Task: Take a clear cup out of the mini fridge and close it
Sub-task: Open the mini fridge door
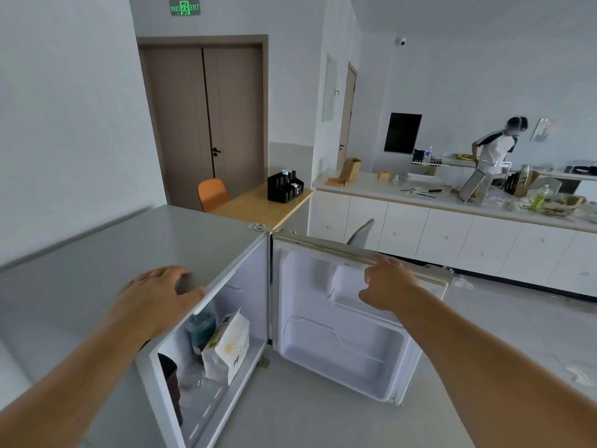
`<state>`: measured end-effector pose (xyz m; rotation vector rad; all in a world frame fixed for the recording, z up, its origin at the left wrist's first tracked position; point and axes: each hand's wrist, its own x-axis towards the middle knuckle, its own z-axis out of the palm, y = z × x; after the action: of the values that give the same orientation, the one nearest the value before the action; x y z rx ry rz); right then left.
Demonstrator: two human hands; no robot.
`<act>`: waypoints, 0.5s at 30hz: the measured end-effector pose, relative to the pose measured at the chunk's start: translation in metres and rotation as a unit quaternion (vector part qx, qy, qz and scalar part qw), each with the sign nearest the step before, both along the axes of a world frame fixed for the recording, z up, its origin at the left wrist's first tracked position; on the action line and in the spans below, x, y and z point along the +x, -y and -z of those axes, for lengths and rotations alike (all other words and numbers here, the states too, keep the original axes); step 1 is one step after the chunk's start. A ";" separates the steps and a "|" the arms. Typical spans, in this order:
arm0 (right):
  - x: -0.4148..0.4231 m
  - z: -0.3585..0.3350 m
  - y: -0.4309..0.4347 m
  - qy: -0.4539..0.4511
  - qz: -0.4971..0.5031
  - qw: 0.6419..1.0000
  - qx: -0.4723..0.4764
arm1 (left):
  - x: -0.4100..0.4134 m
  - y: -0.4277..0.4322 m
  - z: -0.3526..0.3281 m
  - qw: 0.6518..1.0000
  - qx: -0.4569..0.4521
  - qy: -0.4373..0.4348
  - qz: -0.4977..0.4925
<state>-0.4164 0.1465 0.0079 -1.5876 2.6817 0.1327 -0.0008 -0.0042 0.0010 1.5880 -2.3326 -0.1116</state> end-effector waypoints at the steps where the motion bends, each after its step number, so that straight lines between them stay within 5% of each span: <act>1: 0.000 0.003 -0.001 -0.004 -0.001 1.000 0.006 | 0.000 -0.001 0.000 1.000 0.001 -0.001 -0.002; 8: -0.006 0.020 -0.018 -0.001 -0.046 0.999 -0.020 | -0.002 -0.021 -0.005 1.000 0.007 -0.004 -0.028; 15: -0.005 0.035 -0.033 -0.005 -0.115 0.977 -0.181 | -0.021 -0.078 0.011 0.996 -0.056 0.064 -0.030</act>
<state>-0.4213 0.1800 -0.0269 -1.9950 2.6319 -0.3667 -0.0219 0.0734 -0.0101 1.6521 -2.3372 0.1354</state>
